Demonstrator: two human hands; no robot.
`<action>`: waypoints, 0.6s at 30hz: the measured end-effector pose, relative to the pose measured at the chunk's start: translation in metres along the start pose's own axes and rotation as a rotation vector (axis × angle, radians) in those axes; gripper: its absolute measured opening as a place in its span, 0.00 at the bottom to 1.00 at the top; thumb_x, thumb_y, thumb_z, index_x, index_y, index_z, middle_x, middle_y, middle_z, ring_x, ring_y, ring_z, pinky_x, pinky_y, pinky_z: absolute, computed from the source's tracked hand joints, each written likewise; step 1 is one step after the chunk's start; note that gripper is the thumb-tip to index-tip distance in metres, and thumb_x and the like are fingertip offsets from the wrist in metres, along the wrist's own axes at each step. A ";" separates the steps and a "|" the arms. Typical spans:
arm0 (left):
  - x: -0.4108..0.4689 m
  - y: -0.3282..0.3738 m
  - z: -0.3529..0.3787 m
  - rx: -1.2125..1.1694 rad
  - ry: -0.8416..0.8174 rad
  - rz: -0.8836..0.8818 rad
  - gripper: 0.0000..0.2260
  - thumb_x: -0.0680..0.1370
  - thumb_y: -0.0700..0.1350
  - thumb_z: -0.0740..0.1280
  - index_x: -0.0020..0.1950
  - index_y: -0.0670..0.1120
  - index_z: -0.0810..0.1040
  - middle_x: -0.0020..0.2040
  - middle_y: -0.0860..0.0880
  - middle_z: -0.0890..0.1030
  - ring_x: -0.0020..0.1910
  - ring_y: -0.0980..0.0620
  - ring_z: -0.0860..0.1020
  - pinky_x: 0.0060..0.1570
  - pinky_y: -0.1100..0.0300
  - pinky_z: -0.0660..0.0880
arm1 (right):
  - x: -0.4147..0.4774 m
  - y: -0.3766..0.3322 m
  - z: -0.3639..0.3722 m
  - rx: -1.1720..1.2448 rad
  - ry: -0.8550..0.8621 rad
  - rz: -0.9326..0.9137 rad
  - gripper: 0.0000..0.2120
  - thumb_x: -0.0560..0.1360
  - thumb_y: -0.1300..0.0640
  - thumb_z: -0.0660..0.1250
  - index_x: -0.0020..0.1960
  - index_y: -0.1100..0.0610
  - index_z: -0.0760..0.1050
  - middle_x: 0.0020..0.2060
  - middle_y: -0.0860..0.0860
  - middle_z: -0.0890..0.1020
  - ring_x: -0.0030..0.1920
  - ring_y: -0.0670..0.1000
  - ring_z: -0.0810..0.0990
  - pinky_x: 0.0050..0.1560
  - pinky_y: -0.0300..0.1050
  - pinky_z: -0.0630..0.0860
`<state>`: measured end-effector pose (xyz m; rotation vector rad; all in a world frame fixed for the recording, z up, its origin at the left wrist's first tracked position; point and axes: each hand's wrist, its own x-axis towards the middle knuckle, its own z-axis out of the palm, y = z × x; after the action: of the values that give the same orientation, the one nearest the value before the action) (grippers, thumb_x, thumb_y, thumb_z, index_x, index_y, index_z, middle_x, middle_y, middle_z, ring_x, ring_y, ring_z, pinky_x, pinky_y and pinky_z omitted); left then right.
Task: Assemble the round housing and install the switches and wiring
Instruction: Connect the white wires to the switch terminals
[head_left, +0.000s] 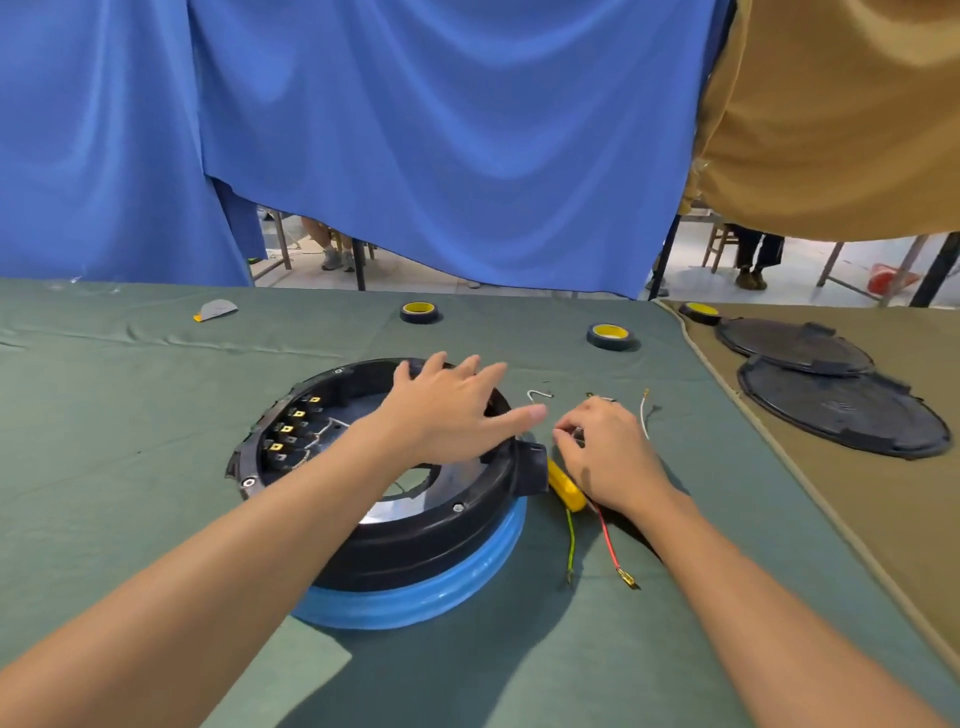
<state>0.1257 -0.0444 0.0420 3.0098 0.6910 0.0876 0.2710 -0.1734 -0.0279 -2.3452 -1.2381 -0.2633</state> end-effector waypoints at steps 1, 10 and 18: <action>0.001 -0.001 0.004 -0.002 -0.014 -0.005 0.38 0.74 0.74 0.44 0.78 0.56 0.56 0.80 0.49 0.55 0.79 0.42 0.51 0.73 0.34 0.48 | 0.000 0.000 0.000 0.004 0.000 -0.006 0.11 0.78 0.53 0.63 0.51 0.54 0.83 0.51 0.53 0.81 0.56 0.56 0.75 0.58 0.50 0.72; 0.003 -0.002 0.012 -0.045 0.094 -0.015 0.29 0.78 0.67 0.51 0.75 0.57 0.64 0.77 0.53 0.62 0.78 0.44 0.53 0.71 0.38 0.54 | 0.004 0.005 -0.004 0.178 0.170 0.016 0.08 0.77 0.56 0.65 0.50 0.55 0.83 0.48 0.51 0.81 0.50 0.52 0.78 0.53 0.47 0.74; 0.002 0.000 0.011 -0.078 0.090 -0.009 0.28 0.78 0.67 0.52 0.75 0.55 0.65 0.77 0.53 0.63 0.77 0.44 0.53 0.70 0.38 0.57 | 0.002 0.026 -0.015 -0.097 -0.109 0.100 0.12 0.79 0.50 0.63 0.60 0.48 0.79 0.59 0.50 0.78 0.61 0.54 0.71 0.61 0.53 0.67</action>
<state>0.1279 -0.0436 0.0311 2.9432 0.6911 0.2455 0.2945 -0.1916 -0.0223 -2.5261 -1.1775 -0.1683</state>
